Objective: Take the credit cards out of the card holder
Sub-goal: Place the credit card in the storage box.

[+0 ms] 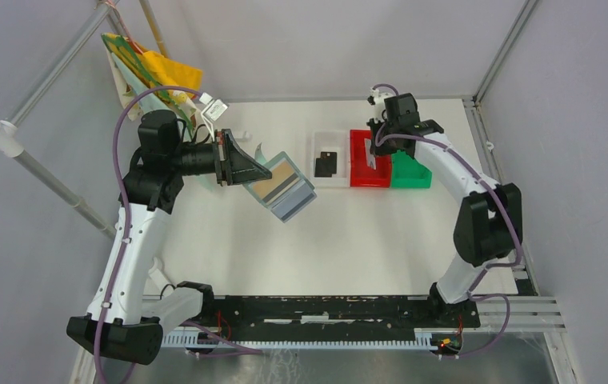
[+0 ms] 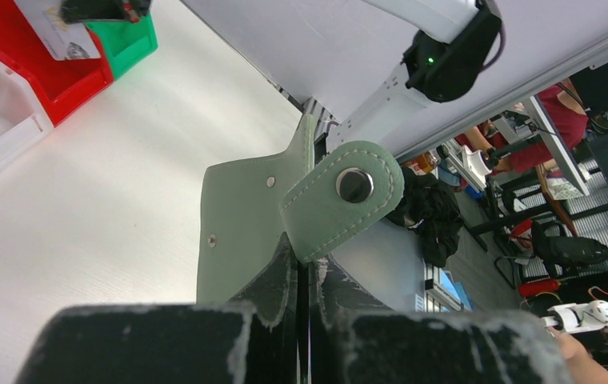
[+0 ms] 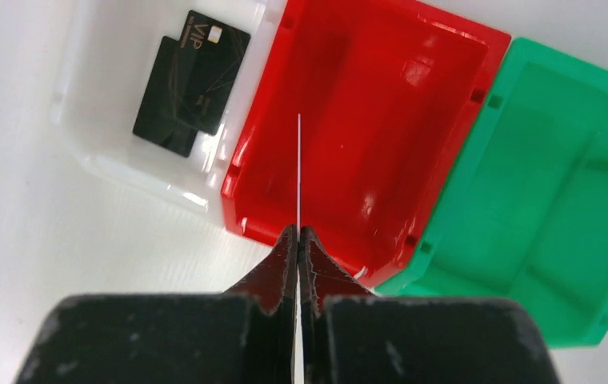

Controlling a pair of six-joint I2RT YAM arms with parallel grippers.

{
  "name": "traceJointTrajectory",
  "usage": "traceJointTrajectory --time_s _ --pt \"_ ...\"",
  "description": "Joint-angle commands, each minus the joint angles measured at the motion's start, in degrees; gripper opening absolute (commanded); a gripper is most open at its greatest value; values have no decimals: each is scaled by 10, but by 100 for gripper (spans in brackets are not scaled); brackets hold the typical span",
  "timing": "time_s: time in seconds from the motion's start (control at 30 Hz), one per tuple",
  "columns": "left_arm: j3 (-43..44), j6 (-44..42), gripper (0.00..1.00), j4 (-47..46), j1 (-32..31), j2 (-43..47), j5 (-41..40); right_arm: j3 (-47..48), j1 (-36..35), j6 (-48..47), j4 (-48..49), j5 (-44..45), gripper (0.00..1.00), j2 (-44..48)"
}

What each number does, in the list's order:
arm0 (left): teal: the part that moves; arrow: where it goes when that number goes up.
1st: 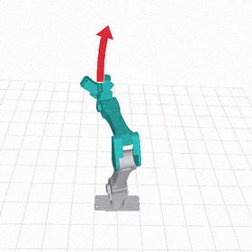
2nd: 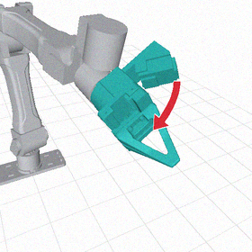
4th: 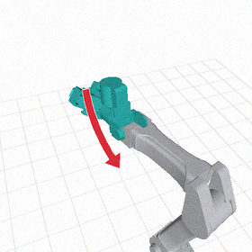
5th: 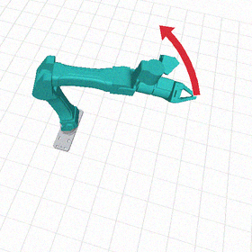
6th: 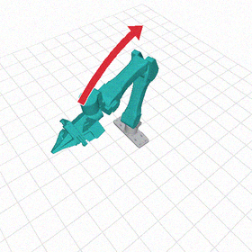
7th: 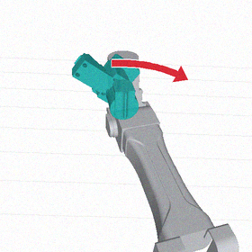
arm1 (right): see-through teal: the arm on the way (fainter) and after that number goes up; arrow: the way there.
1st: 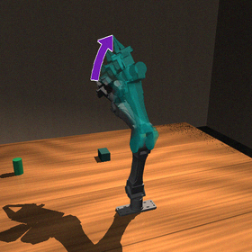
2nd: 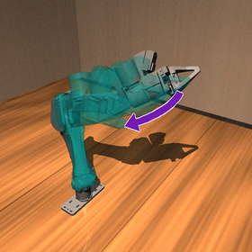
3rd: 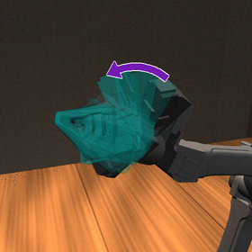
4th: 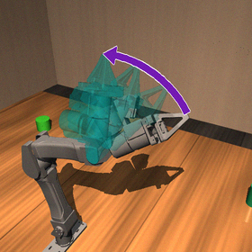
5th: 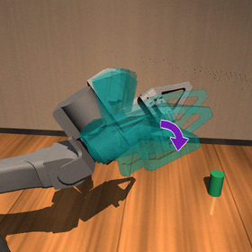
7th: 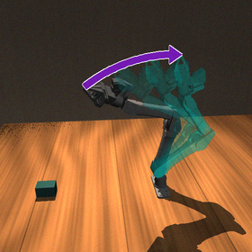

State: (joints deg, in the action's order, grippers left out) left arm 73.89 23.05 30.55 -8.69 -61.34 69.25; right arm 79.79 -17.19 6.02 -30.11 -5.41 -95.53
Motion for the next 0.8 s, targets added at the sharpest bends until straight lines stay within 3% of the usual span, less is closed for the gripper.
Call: traceJointTrajectory --time_s 0.0,0.23,0.57,0.77 --pt "18 -16 2 -16 2 14 32 89 3 -25 -16 27 0 -63" --pt "21 -26 2 -7 3 12 49 146 4 -20 -26 8 0 -155" --pt "23 -29 2 -6 2 9 58 32 3 49 94 -132 0 -172" --pt "23 -30 2 -6 2 12 62 17 2 67 135 -149 0 -166"
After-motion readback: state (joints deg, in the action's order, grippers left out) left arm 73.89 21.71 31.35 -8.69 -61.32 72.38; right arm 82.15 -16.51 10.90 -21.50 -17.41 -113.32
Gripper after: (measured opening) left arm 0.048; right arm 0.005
